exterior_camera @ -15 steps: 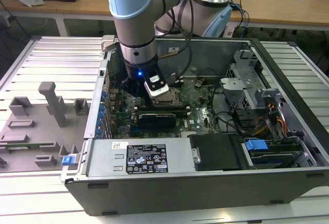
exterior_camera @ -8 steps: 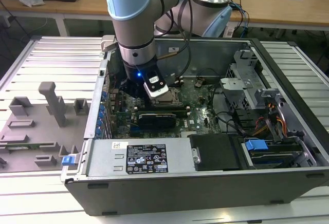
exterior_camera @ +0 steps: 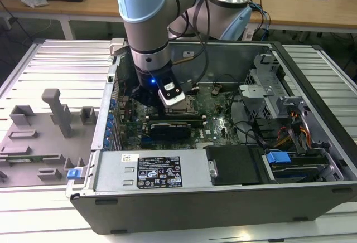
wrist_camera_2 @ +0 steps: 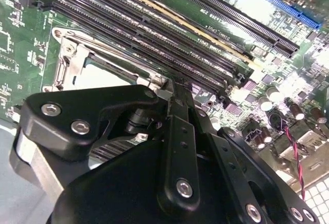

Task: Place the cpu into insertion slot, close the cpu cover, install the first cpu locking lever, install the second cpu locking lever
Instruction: 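Install the second cpu locking lever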

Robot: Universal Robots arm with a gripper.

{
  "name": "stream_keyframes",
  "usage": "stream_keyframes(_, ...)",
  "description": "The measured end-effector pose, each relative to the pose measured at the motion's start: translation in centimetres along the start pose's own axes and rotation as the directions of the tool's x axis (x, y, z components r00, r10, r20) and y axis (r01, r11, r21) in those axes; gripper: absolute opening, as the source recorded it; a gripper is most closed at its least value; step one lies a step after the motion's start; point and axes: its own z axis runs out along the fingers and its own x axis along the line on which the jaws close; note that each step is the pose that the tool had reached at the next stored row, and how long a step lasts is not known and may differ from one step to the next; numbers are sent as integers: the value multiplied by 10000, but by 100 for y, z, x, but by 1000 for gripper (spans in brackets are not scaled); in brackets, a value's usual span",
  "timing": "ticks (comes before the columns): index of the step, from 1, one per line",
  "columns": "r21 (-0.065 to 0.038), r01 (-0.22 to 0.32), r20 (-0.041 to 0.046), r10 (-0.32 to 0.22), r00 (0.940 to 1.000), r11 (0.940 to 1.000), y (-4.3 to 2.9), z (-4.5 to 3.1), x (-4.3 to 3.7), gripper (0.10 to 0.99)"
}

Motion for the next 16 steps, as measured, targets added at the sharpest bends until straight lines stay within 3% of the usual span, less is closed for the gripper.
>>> stream_keyframes(2,-7,9,2,-9,10000,10000,4,-31,-6,106)
stream_keyframes(5,-3,11,-2,-11,10000,10000,19,-220,-27,106)
stream_keyframes(8,0,7,-60,-7,10000,10000,22,-232,-75,106)
stream_keyframes(10,9,-6,-199,6,9998,10000,20,-218,-199,106)
stream_keyframes(13,22,-23,-461,24,9989,10000,14,-186,-472,106)
stream_keyframes(14,18,-30,-511,31,9987,10000,15,-178,-536,106)
stream_keyframes(16,6,-31,-514,31,9987,10000,36,-170,-587,106)
